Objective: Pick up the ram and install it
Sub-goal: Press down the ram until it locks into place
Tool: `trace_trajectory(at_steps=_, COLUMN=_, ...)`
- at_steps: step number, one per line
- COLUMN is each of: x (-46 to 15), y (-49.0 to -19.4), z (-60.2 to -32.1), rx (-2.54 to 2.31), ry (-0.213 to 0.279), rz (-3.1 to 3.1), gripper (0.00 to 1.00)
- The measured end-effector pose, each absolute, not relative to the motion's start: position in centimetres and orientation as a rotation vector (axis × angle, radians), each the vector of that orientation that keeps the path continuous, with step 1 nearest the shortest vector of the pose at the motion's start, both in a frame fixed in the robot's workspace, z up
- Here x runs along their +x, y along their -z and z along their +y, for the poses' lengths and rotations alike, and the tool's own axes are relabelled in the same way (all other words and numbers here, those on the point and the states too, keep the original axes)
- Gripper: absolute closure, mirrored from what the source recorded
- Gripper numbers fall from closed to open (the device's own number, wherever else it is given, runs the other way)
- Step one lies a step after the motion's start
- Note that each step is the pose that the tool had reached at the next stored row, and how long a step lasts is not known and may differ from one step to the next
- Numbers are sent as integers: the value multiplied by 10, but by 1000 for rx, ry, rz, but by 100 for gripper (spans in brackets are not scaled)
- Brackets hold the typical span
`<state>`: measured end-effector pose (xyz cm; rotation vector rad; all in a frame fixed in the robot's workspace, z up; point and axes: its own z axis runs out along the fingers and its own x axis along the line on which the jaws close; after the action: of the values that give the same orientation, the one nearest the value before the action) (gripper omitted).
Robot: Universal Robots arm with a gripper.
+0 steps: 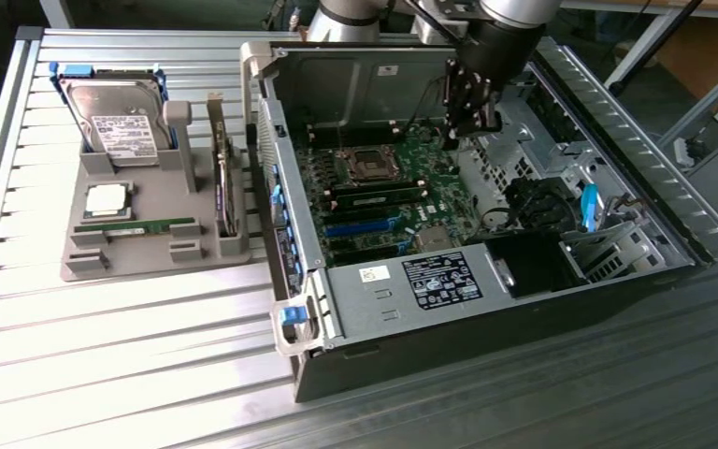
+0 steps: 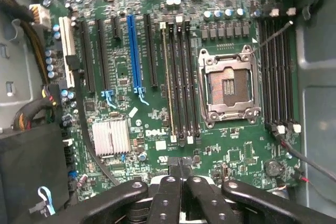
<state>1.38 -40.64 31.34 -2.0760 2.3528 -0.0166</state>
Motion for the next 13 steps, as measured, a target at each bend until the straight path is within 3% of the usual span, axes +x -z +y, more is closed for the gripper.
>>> trace_trajectory(at_steps=13, x=14, y=-312, z=-406, rx=-1569, ry=23, rz=2723, gripper=91)
